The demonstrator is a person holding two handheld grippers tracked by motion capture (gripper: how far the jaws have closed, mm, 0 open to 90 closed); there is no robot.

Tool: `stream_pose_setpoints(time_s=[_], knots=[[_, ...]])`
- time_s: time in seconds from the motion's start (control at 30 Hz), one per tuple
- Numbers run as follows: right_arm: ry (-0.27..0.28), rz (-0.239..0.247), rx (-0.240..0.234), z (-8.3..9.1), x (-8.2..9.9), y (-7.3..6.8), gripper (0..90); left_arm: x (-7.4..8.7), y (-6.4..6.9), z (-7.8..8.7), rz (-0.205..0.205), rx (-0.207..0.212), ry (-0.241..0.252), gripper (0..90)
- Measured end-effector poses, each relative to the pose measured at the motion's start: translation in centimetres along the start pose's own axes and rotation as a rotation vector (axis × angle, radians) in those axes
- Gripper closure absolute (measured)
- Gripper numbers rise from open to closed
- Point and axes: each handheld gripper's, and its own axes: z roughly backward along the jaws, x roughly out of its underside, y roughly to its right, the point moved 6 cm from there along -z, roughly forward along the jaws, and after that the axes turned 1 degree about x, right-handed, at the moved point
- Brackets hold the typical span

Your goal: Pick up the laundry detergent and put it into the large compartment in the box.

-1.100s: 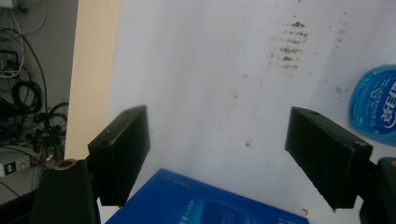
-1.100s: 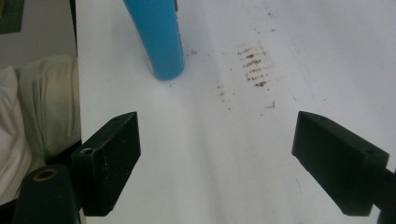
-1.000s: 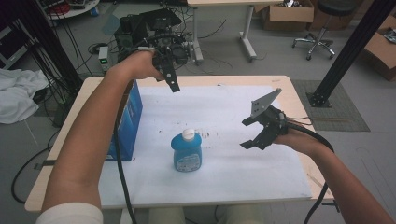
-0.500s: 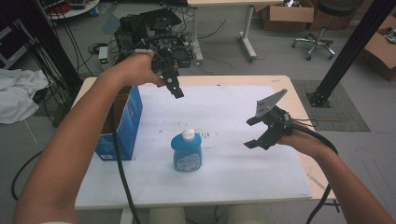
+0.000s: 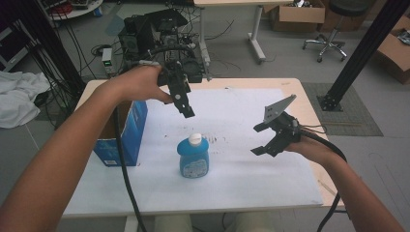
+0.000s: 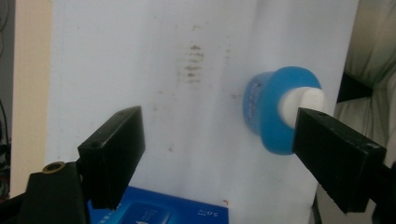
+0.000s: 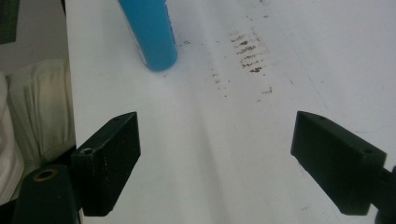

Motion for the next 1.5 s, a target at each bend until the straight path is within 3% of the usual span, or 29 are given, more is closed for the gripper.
stream_pose_setpoints(time_s=[0.27, 0.47, 0.63, 1.0, 1.3, 1.5], knots=[[0.002, -0.002, -0.004, -0.2, 0.2, 0.1, 15.6, -0.5, 2.6, -0.4, -0.049, 0.039, -0.004, 18.0], [0.002, -0.003, -0.003, -0.3, 0.3, 0.1, 15.6, -0.8, 4.3, -1.4, -0.036, 0.086, -0.029, 18.1], [0.006, -0.002, -0.001, -0.2, 0.3, 0.0, 15.7, -0.7, 4.6, -2.3, -0.022, 0.084, -0.047, 17.7], [0.01, -0.002, -0.004, -0.2, 0.3, -0.2, 15.7, -0.3, 5.7, -5.4, -0.005, 0.123, -0.075, 17.8], [0.01, -0.003, -0.005, -0.4, 0.5, -0.3, 15.7, 0.0, 6.1, -7.4, 0.005, 0.147, -0.073, 18.6], [0.014, -0.005, -0.004, -0.4, 0.5, -0.3, 15.7, 0.5, 6.1, -8.6, 0.01, 0.141, -0.077, 18.0]])
